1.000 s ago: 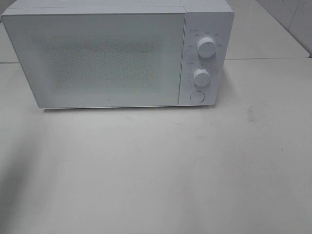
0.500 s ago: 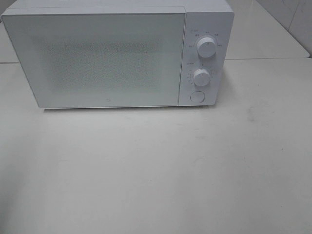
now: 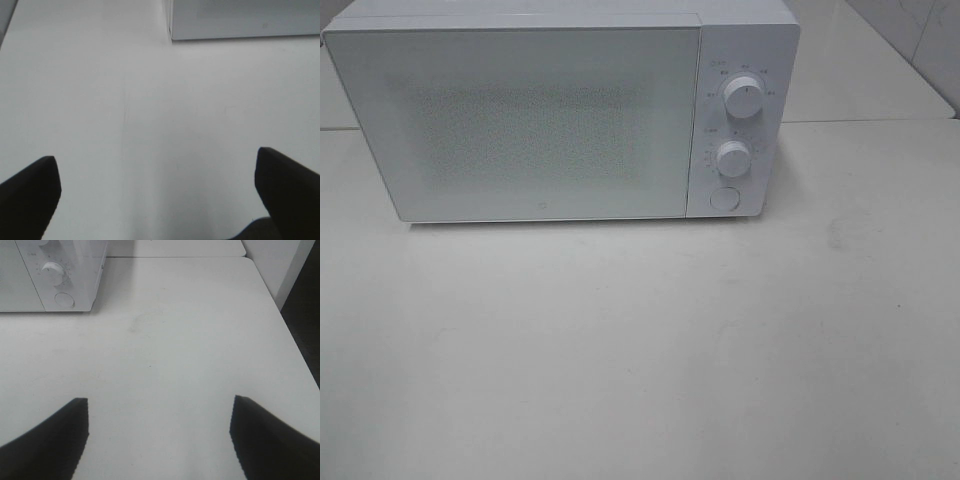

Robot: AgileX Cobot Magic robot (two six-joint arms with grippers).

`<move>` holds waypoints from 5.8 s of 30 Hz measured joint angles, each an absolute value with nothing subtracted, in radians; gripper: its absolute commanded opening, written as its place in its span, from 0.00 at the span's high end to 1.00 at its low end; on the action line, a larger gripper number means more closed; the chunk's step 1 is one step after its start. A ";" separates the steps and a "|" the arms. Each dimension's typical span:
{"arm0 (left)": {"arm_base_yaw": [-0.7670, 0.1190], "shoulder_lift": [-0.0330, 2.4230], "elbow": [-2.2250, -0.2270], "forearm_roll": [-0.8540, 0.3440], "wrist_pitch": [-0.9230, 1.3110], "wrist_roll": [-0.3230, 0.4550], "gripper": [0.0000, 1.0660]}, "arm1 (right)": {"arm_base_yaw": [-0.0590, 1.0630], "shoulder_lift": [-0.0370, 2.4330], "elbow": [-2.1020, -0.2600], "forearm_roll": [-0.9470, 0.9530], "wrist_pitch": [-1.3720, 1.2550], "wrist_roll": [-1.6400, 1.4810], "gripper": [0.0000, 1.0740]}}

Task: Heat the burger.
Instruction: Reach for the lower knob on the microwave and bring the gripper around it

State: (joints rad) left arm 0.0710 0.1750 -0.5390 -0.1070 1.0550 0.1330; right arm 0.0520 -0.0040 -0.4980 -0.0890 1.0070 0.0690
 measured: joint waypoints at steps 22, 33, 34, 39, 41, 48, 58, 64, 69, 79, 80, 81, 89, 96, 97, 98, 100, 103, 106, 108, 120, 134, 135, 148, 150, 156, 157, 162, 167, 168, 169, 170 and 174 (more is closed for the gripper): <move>0.071 -0.005 -0.520 -0.097 1.071 0.130 0.08 | 0.052 -0.004 -0.498 -0.089 1.007 0.069 0.29; 0.071 -0.005 -0.520 -0.097 1.071 0.129 0.08 | 0.052 -0.004 -0.498 -0.089 1.007 0.069 0.29; 0.071 -0.005 -0.520 -0.097 1.071 0.129 0.08 | 0.052 -0.004 -0.498 -0.089 1.007 0.069 0.29; 0.071 -0.005 -0.520 -0.097 1.071 0.129 0.08 | 0.052 -0.004 -0.498 -0.089 1.007 0.069 0.29; 0.071 -0.005 -0.520 -0.097 1.071 0.129 0.08 | 0.052 -0.004 -0.498 -0.089 1.007 0.069 0.29; 0.071 -0.005 -0.520 -0.097 1.071 0.129 0.08 | 0.052 -0.004 -0.498 -0.089 1.007 0.069 0.29; 0.071 -0.005 -0.520 -0.097 1.071 0.129 0.08 | 0.052 -0.004 -0.498 -0.089 1.007 0.069 0.29; 0.071 -0.005 -0.520 -0.097 1.071 0.129 0.08 | 0.052 -0.004 -0.498 -0.089 1.007 0.069 0.29; 0.071 -0.005 -0.520 -0.097 1.071 0.129 0.08 | 0.052 -0.004 -0.517 -0.089 0.991 0.069 0.29; 0.071 -0.005 -0.520 -0.097 1.071 0.129 0.08 | 0.052 0.156 -0.533 -0.089 0.830 0.070 0.29; 0.071 -0.005 -0.520 -0.097 1.071 0.129 0.08 | 0.052 0.156 -0.533 -0.089 0.830 0.070 0.29; 0.071 -0.005 -0.520 -0.097 1.071 0.129 0.08 | 0.052 0.177 -0.533 -0.089 0.814 0.070 0.29; 0.071 -0.005 -0.520 -0.097 1.071 0.129 0.08 | 0.052 0.343 -0.533 -0.089 0.645 0.070 0.29; 0.071 -0.005 -0.520 -0.097 1.071 0.129 0.08 | 0.052 0.509 -0.533 -0.089 0.442 0.070 0.29; 0.071 -0.005 -0.520 -0.097 1.071 0.129 0.08 | 0.052 0.509 -0.533 -0.089 0.442 0.070 0.29; 0.071 -0.005 -0.520 -0.097 1.071 0.129 0.08 | 0.052 0.530 -0.533 -0.089 0.424 0.070 0.29; 0.071 -0.005 -0.520 -0.097 1.071 0.129 0.08 | 0.052 0.572 -0.533 -0.089 0.379 0.070 0.29; 0.071 -0.005 -0.520 -0.097 1.071 0.129 0.08 | 0.052 0.626 -0.533 -0.088 0.318 0.070 0.29; 0.071 -0.005 -0.520 -0.097 1.071 0.129 0.08 | 0.052 0.685 -0.533 -0.077 0.261 0.071 0.29; 0.071 -0.005 -0.520 -0.097 1.071 0.129 0.08 | 0.052 0.720 -0.533 -0.069 0.228 0.071 0.29; 0.071 -0.005 -0.520 -0.097 1.071 0.129 0.08 | 0.052 0.961 -0.533 -0.066 -0.077 0.092 0.29; 0.071 -0.005 -0.520 -0.097 1.071 0.129 0.08 | 0.052 1.202 -0.429 -0.030 -0.605 0.079 0.29; 0.071 -0.005 -0.520 -0.097 1.071 0.129 0.08 | 0.052 1.202 -0.429 -0.030 -0.605 0.079 0.29; 0.071 -0.005 -0.520 -0.097 1.071 0.129 0.08 | 0.332 1.375 -0.322 0.466 -0.987 -0.246 0.29; 0.071 -0.005 -0.520 -0.097 1.071 0.129 0.08 | 0.358 1.384 -0.322 0.491 -1.009 -0.259 0.29; 0.071 -0.005 -0.520 -0.097 1.071 0.129 0.08 | 0.489 1.457 -0.323 0.620 -1.183 -0.307 0.29; 0.071 -0.005 -0.520 -0.097 1.071 0.129 0.08 | 0.489 1.457 -0.323 0.620 -1.183 -0.307 0.29; 0.071 -0.005 -0.520 -0.097 1.071 0.129 0.08 | 0.607 1.532 -0.324 0.743 -1.207 -0.357 0.27; 0.071 -0.005 -0.520 -0.097 1.071 0.129 0.08 | 0.677 1.596 -0.340 0.823 -1.207 -0.360 0.25; 0.071 -0.005 -0.520 -0.097 1.071 0.129 0.08 | 0.699 1.621 -0.359 0.841 -1.207 -0.364 0.25; 0.071 -0.005 -0.520 -0.097 1.071 0.129 0.08 | 0.699 1.621 -0.359 0.841 -1.207 -0.364 0.25; 0.071 -0.005 -0.520 -0.097 1.071 0.129 0.08 | 0.708 1.631 -0.372 0.854 -1.207 -0.365 0.25; 0.071 -0.005 -0.520 -0.097 1.071 0.129 0.08 | 0.745 1.691 -0.431 0.896 -1.207 -0.366 0.25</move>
